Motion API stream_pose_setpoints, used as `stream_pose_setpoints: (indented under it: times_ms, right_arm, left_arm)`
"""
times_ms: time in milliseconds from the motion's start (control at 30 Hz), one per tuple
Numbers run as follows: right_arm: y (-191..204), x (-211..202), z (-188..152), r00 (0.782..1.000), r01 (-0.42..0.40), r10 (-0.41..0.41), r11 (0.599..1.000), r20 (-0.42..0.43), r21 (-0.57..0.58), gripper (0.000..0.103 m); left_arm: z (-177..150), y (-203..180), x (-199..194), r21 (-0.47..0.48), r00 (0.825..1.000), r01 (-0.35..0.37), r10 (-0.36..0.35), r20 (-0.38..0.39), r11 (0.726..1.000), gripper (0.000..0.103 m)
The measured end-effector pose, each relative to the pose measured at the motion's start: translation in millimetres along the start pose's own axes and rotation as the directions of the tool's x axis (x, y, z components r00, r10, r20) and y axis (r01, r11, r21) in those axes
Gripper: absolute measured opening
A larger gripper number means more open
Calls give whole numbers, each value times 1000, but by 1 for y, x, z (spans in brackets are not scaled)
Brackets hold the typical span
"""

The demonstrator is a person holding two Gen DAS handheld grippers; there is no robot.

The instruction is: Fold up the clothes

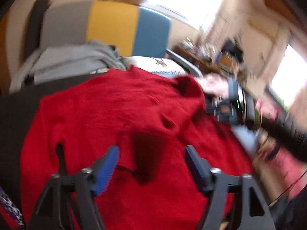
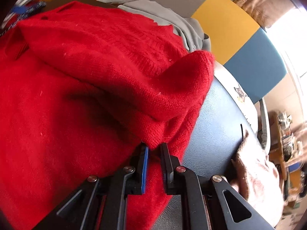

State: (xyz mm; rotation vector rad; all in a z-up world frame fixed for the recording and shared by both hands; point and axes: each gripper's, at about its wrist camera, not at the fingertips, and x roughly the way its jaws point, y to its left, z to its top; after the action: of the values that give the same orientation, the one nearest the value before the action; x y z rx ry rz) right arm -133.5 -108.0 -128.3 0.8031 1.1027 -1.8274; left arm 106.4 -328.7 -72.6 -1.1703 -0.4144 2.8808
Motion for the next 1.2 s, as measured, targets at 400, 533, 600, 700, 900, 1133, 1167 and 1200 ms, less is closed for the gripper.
stream_pose_setpoints:
  times_ms: [400, 533, 600, 700, 900, 1133, 1167, 1200]
  right_arm:
    - [-6, 4, -6, 997, -27, 16, 989, 73, 148, 15]
    - [-5, 3, -10, 994, -33, 15, 984, 105, 173, 15]
    - [-5, 2, -12, 993, -39, 17, 982, 116, 183, 15]
    - [-5, 1, -12, 992, -43, 20, 982, 125, 184, 16]
    - [-4, -1, -9, 995, -47, 33, 988, 99, 146, 18]
    - [-43, -36, 16, 972, -203, 161, 942, 171, 269, 55]
    - [-50, -41, 21, 968, -210, 158, 935, 193, 287, 55]
    - [-55, -42, 30, 969, -198, 141, 936, 204, 292, 55]
  left_arm:
    - [0, -1, 81, 59, 957, -206, 214, -196, 977, 53]
    - [15, 18, 69, -80, 970, -140, 121, -209, 987, 6]
    - [30, 28, 53, -181, 983, -23, -10, -181, 983, 6]
    - [59, 40, 16, -281, 972, 201, -228, -64, 938, 6]
    - [62, 98, 25, -428, 963, 146, -228, -147, 892, 6]
    - [3, 124, 63, -502, 942, 85, -233, -241, 861, 6]
    - [2, 123, 61, -499, 945, 100, -239, -222, 861, 6]
    - [2, 123, 60, -494, 949, 104, -235, -210, 863, 6]
